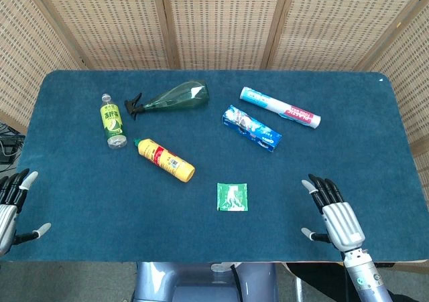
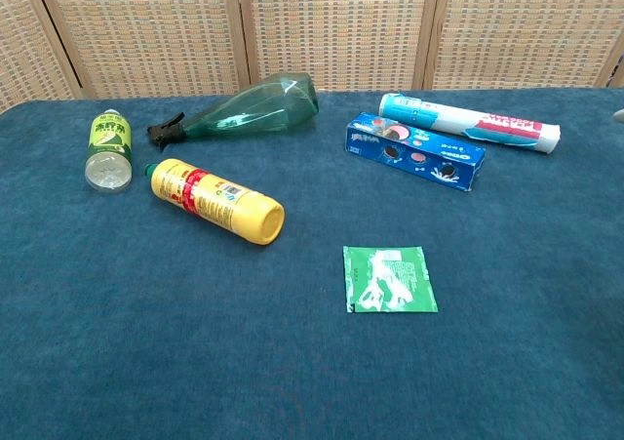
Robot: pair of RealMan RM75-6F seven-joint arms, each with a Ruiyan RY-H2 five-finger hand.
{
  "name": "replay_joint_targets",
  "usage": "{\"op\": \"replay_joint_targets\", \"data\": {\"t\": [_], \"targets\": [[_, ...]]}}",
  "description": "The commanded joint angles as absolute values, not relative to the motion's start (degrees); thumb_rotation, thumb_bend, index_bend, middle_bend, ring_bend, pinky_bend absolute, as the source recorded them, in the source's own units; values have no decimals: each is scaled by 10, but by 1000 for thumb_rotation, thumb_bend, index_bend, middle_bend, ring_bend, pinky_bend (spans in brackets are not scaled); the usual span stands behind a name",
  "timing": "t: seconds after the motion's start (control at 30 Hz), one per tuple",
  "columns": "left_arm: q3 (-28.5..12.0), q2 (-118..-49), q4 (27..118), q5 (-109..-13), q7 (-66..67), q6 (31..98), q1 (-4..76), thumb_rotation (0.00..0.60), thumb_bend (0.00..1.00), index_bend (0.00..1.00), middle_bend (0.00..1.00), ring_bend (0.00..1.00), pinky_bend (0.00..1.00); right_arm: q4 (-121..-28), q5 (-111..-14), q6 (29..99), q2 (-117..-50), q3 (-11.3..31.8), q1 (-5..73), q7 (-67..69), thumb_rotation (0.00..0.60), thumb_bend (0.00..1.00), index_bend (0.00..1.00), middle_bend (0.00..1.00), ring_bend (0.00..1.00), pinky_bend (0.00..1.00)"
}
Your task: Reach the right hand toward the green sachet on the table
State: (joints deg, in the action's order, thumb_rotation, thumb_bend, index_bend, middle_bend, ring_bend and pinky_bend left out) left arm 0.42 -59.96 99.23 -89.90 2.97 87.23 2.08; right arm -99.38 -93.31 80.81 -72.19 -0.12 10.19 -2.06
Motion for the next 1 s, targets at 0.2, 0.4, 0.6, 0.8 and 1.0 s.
{"op": "replay_joint_targets", "data": {"t": [0.2,0.4,0.6,0.8,1.0], "targets": [[5,-600,994,-900,33,875,19,581,40,0,0,0,0,-995,-929,807,-718,0,102,-15,600,167,0,0,0,0],[4,-600,993,-902,31,876,20,582,40,0,0,0,0,-999,-932,808,-715,0,102,-14,600,166,0,0,0,0],[5,-599,993,-900,29,874,20,583,40,0,0,0,0,-999,-931,807,-713,0,102,-8,600,165,0,0,0,0],[6,-598,996,-903,34,879,18,582,40,0,0,0,0,-1000,-938,812,-710,-2,101,-4,600,164,0,0,0,0],[4,-598,997,-901,34,878,18,583,40,0,0,0,0,-1002,-938,808,-710,-3,102,-5,600,164,0,0,0,0]]}}
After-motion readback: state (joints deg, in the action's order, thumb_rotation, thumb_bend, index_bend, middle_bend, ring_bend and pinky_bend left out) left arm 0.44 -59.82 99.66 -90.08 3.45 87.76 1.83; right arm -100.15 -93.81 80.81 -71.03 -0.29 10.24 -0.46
